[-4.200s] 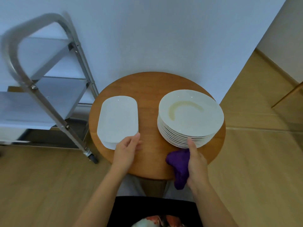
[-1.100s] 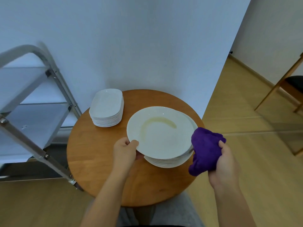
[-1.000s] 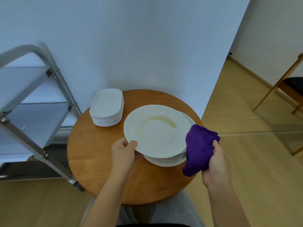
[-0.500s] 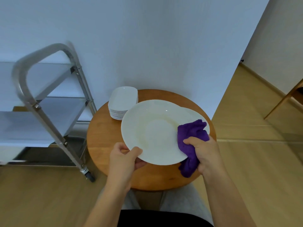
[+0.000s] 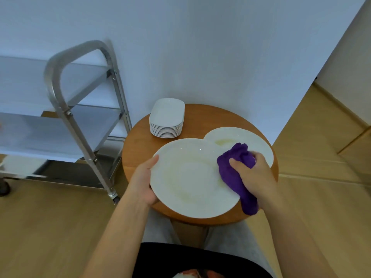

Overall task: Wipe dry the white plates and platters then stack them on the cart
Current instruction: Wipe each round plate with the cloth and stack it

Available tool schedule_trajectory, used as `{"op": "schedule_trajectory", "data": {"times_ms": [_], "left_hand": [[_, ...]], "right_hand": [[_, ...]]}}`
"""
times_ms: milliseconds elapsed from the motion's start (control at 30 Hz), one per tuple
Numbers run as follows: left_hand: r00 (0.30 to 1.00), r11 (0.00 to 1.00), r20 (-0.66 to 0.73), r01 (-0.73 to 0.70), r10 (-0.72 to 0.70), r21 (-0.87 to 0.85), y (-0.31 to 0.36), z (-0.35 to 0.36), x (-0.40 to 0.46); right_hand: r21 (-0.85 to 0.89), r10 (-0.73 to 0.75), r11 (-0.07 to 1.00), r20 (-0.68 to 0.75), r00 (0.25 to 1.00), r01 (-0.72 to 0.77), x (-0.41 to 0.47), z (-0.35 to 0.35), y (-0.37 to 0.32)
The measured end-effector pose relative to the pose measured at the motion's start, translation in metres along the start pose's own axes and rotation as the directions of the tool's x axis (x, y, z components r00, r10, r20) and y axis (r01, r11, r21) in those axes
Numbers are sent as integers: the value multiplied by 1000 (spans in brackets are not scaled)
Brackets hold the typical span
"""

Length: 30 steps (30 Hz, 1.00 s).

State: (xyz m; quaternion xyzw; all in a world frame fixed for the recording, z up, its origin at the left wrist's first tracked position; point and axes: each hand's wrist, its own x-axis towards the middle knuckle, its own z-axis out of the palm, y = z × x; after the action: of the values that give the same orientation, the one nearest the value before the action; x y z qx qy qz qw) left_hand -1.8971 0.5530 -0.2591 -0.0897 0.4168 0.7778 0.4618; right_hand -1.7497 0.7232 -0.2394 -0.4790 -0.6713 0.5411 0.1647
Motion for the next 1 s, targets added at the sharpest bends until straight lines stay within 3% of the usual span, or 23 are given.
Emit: {"op": "schedule_trajectory", "data": {"times_ms": [67,133,200,267,367,433,500,567,633,733,867,1000], "left_hand": [[1000,999,14,-19,20,-38,-9,-1,0],[999,996,29,-21,24,-87,-17,0,-2],[999,993,42,-19,24,-117,-19,3,-4],[997,991,69,-19,28,-132,-18,5,-7],[997,992,45,-60,65,-107,-16,3,-8],[996,991,14,-88,90,-98,-16,2,-7],[994,990,-13,-112,112,-86,-18,4,-5],[993,989,-14,-119,119,-90,-23,10,-3],[996,991,0,-93,94,-100,-28,15,-1],[994,992,52,-95,100,-87,-31,17,0],[981,984,93,-164,170,-64,-27,13,0],[977,974,6,-212,213,-78,-25,5,0]], "right_hand": [[-285,-263,936,-179,948,205,-6,5,-1],[-543,-498,773,-198,844,328,-15,18,-4],[-708,-531,616,-51,846,344,-20,35,-7],[-798,-410,506,112,905,328,-18,42,-8],[-776,-99,487,406,908,400,-13,35,-17],[-789,-20,459,450,893,409,-10,36,-20],[-819,-187,452,301,935,354,-1,45,-20],[-788,-372,531,113,921,312,8,58,-20],[-727,-444,589,73,893,352,17,69,-22],[-637,-480,606,185,857,477,22,85,-24],[-530,-594,524,334,732,667,15,96,-19],[-322,-645,474,506,573,819,-10,102,-9]]}}
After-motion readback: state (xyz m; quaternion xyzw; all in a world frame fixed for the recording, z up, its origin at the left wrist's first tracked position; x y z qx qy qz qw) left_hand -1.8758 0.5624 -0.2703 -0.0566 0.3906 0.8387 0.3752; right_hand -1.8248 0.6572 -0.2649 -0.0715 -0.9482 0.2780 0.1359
